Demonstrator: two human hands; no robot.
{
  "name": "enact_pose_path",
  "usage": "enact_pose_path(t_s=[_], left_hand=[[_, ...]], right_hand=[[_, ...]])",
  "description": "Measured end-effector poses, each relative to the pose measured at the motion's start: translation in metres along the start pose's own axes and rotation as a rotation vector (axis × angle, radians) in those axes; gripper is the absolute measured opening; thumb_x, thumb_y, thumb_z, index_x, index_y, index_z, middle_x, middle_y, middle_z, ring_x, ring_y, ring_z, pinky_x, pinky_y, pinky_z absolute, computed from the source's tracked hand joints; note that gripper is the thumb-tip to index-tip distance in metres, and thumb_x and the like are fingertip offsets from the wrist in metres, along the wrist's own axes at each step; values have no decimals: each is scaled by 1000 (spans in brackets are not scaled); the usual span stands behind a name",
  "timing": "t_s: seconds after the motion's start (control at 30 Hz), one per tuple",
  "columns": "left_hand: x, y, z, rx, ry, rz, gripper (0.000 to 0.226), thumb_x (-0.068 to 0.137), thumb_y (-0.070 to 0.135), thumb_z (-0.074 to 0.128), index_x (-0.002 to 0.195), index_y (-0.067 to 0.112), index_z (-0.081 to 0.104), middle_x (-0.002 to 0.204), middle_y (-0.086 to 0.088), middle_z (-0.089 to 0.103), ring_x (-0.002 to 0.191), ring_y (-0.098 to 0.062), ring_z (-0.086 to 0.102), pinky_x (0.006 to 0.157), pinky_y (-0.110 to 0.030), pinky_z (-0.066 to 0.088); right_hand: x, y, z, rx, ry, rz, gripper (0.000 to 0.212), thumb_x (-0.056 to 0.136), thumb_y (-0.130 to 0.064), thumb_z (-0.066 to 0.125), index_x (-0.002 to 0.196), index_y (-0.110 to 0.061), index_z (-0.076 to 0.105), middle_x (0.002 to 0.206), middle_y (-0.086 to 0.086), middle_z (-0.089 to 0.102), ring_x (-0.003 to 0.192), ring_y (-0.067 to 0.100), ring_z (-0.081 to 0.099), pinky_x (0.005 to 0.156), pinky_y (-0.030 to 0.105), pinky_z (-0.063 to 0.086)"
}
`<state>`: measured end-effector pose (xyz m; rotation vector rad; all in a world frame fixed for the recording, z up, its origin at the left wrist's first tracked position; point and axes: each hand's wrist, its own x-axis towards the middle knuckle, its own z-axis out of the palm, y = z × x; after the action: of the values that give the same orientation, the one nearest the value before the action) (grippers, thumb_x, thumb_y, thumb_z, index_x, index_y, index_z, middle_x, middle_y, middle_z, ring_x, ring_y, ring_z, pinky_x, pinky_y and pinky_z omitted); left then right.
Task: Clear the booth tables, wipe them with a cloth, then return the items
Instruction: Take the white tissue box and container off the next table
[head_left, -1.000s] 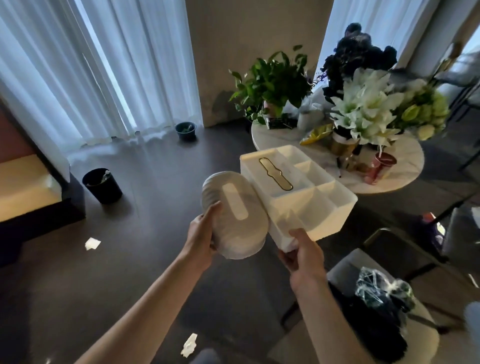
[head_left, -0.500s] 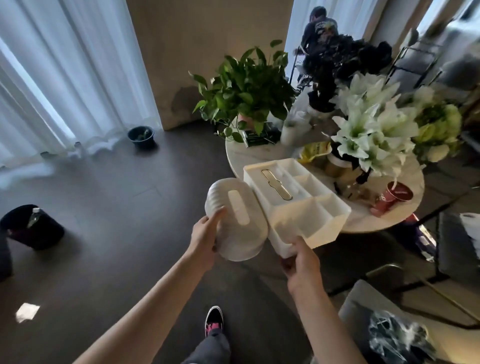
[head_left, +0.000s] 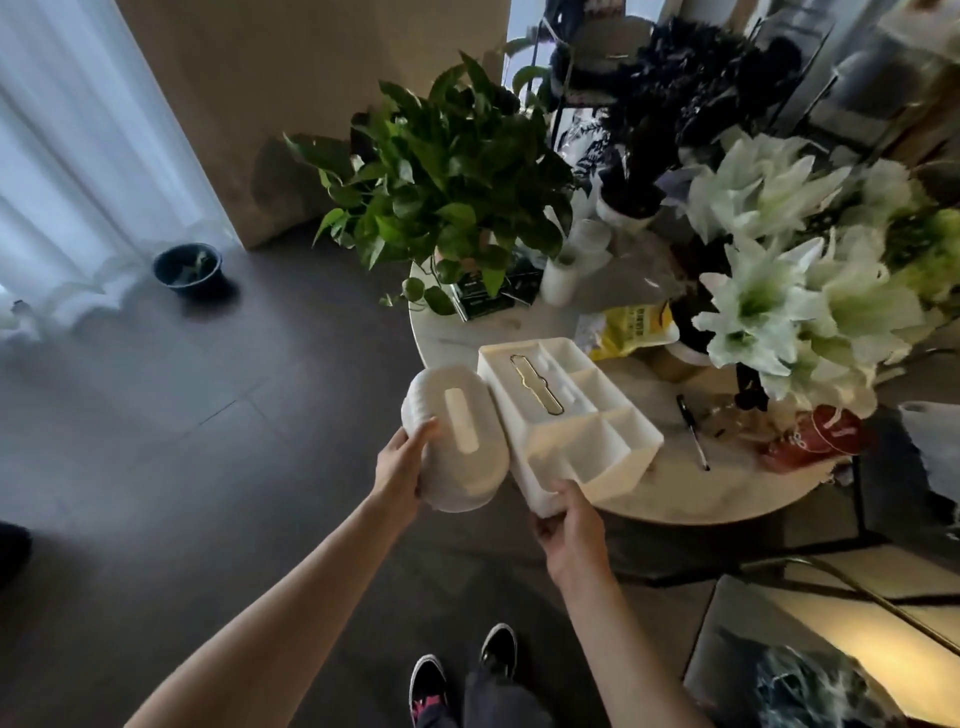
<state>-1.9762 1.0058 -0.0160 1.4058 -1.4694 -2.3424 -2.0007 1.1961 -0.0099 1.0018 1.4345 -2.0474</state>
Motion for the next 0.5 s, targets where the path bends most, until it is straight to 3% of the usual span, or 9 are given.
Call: enact_pose_path(t_s=[0.1, 0.23, 0.4, 0.5], left_hand=[[29, -1, 9, -7, 13, -29, 27, 89, 34, 71, 112, 21, 73, 100, -7, 72, 79, -24, 67, 48, -27, 50], [61, 3, 18, 2, -1, -68, 30, 87, 38, 73, 113, 24, 73, 109, -10, 74, 95, -32, 71, 61, -36, 57], [93, 18, 34, 76, 22, -35, 20, 90, 36, 67, 106, 26, 73, 100, -8, 70, 79, -25, 65, 52, -30, 52], [108, 27, 42, 60, 34, 1, 15, 89, 36, 67, 97, 25, 75, 90, -6, 68, 75, -23, 64, 54, -32, 51]], right_hand=[[31, -2, 12, -25, 32, 9, 4, 89, -9, 60, 90, -11, 62, 81, 8, 55, 71, 19, 52, 57, 28, 43], [67, -3, 19, -39, -1, 4, 29, 91, -9, 60, 119, -5, 59, 89, 10, 56, 74, 20, 52, 58, 29, 44], [104, -15, 32, 54, -64, -5, 37, 95, -13, 63, 130, -13, 55, 108, 9, 61, 95, 25, 58, 75, 34, 50], [119, -17, 36, 49, -49, -22, 50, 89, -21, 69, 134, -8, 53, 98, 6, 61, 91, 22, 58, 79, 34, 51]])
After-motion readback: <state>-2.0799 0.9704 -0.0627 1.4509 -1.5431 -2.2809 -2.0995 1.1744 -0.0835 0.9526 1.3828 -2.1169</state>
